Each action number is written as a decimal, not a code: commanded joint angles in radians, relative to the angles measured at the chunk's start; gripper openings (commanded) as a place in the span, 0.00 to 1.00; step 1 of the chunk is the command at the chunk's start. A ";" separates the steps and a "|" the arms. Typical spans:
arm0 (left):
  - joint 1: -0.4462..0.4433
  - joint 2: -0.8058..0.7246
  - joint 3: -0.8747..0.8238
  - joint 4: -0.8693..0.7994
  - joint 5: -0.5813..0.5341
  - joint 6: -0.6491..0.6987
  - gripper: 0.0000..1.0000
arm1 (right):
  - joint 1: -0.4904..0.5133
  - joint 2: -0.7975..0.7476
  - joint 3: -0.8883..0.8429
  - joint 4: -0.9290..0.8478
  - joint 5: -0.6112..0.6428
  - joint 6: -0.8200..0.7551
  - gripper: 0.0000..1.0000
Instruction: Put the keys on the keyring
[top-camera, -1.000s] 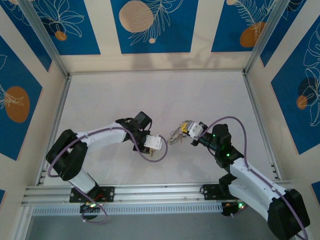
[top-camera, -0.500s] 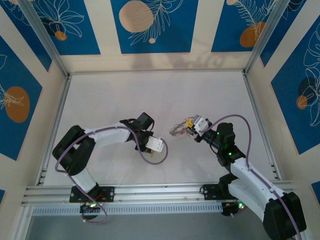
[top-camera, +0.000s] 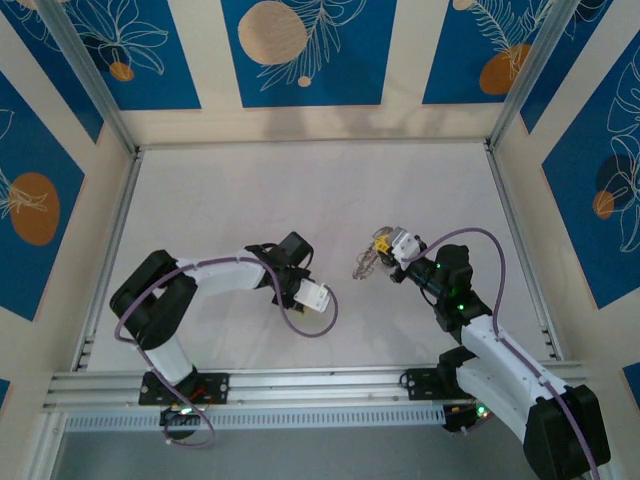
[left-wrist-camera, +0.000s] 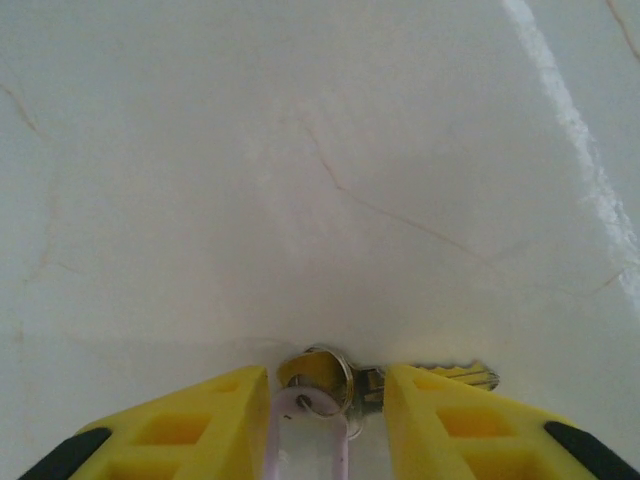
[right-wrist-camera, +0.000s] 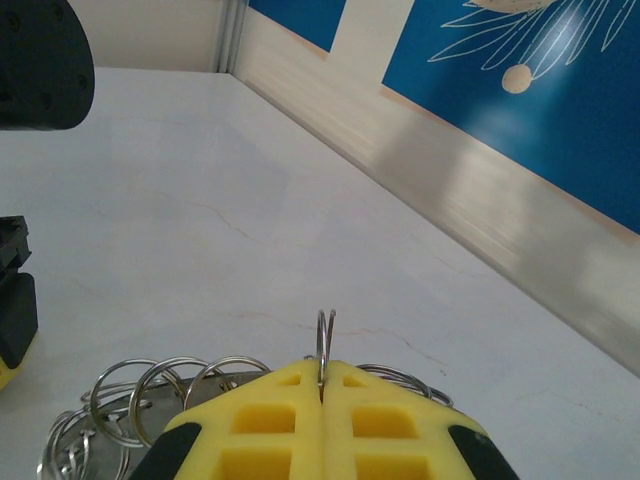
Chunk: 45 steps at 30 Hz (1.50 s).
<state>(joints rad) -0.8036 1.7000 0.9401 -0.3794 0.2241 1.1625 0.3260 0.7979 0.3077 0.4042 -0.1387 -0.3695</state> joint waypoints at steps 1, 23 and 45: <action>-0.008 0.023 -0.014 0.007 -0.011 0.023 0.35 | -0.006 0.000 0.001 0.061 -0.025 0.020 0.00; -0.007 0.038 0.027 0.045 -0.080 -0.006 0.25 | -0.010 0.004 -0.002 0.070 -0.035 0.029 0.00; 0.033 0.051 0.110 -0.005 -0.002 -0.088 0.25 | -0.010 0.008 -0.001 0.070 -0.035 0.030 0.00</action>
<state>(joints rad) -0.7876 1.7538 1.0187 -0.3397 0.1551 1.1069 0.3202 0.8101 0.3077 0.4194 -0.1616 -0.3580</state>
